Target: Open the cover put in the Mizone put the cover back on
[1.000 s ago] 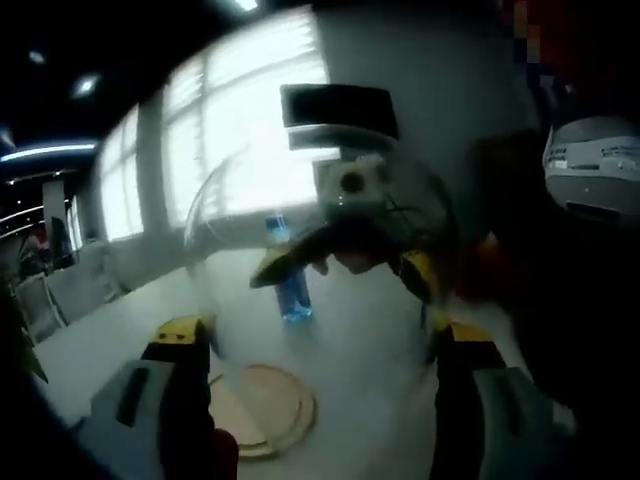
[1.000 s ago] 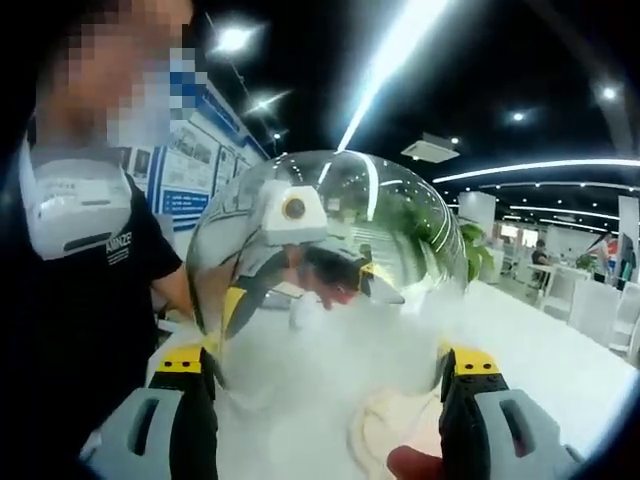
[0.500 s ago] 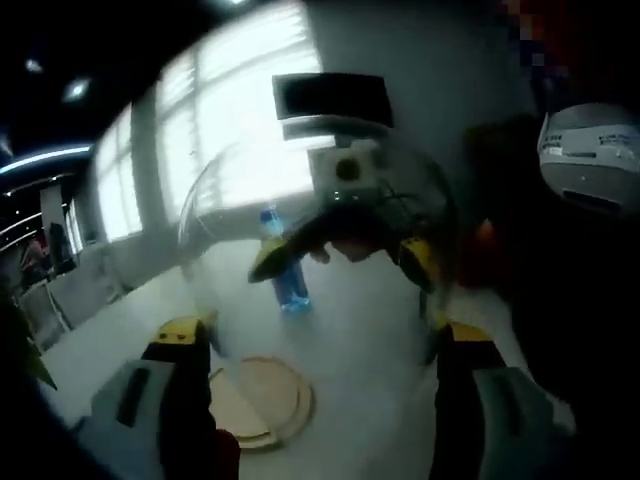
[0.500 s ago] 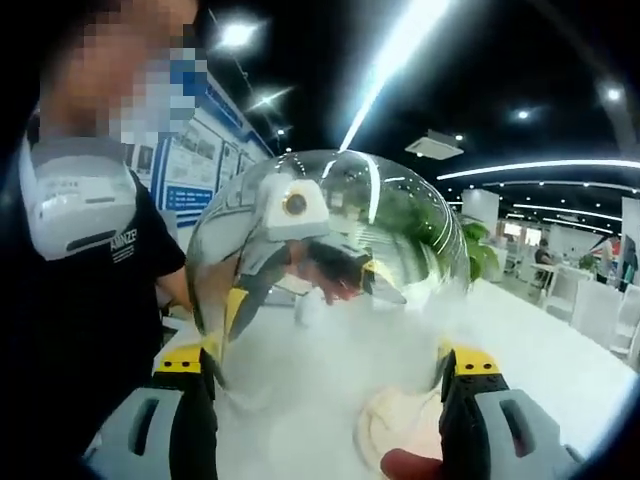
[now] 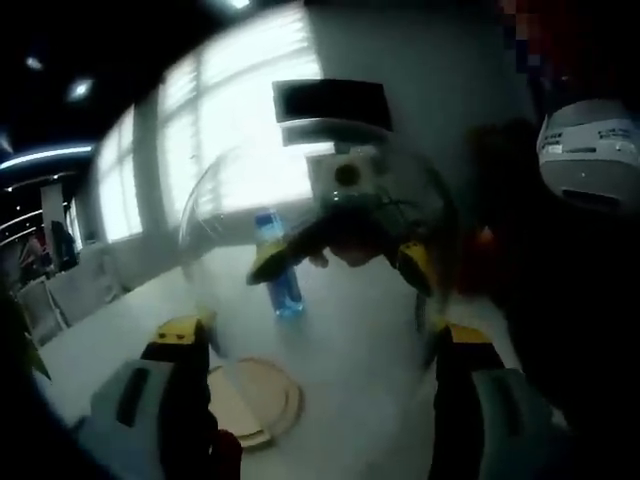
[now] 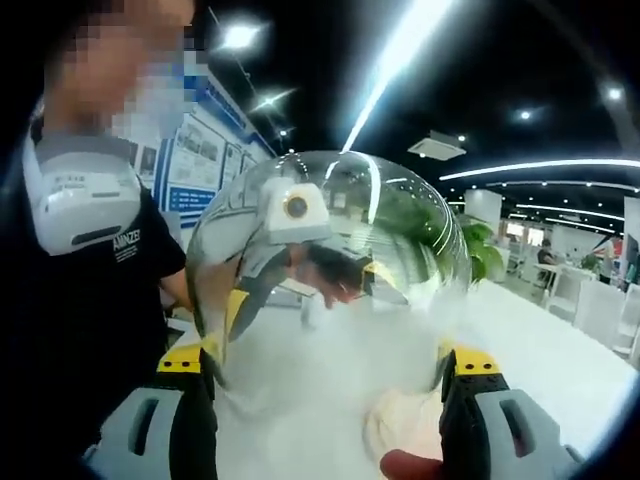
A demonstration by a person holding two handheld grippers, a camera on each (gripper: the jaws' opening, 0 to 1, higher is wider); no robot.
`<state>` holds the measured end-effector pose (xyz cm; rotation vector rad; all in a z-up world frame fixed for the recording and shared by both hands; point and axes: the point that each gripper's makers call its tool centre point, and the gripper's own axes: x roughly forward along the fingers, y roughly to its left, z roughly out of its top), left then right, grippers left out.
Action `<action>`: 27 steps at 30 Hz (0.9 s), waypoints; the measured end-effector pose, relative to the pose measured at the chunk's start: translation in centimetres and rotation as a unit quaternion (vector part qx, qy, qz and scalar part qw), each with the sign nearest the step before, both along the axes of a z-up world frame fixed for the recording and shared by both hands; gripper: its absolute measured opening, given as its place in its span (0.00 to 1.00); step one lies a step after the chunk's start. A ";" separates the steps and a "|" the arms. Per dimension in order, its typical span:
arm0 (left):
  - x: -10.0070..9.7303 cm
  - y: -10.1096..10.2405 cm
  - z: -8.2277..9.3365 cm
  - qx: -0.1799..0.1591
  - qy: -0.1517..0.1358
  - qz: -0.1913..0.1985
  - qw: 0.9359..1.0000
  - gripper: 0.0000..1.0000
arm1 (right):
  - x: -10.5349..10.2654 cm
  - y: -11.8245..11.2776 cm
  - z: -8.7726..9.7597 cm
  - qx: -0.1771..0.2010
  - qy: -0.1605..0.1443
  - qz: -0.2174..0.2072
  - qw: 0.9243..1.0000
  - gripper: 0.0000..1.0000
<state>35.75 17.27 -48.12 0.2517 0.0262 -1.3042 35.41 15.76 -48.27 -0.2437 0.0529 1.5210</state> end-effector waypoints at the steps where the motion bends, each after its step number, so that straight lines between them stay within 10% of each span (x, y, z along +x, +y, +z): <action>1: -0.2 0.1 0.0 -0.001 0.000 0.001 1.000 0.79 | -0.2 0.0 0.0 -0.001 0.000 0.002 1.000 0.86; 9: -0.9 0.7 0.1 -0.016 -0.005 0.008 1.000 0.78 | -0.9 0.8 0.0 -0.011 0.000 0.014 1.000 0.86; 27: -0.7 0.2 -0.3 0.073 -0.006 -0.006 0.997 0.79 | -1.1 0.2 -0.2 -0.028 0.004 0.009 1.000 0.85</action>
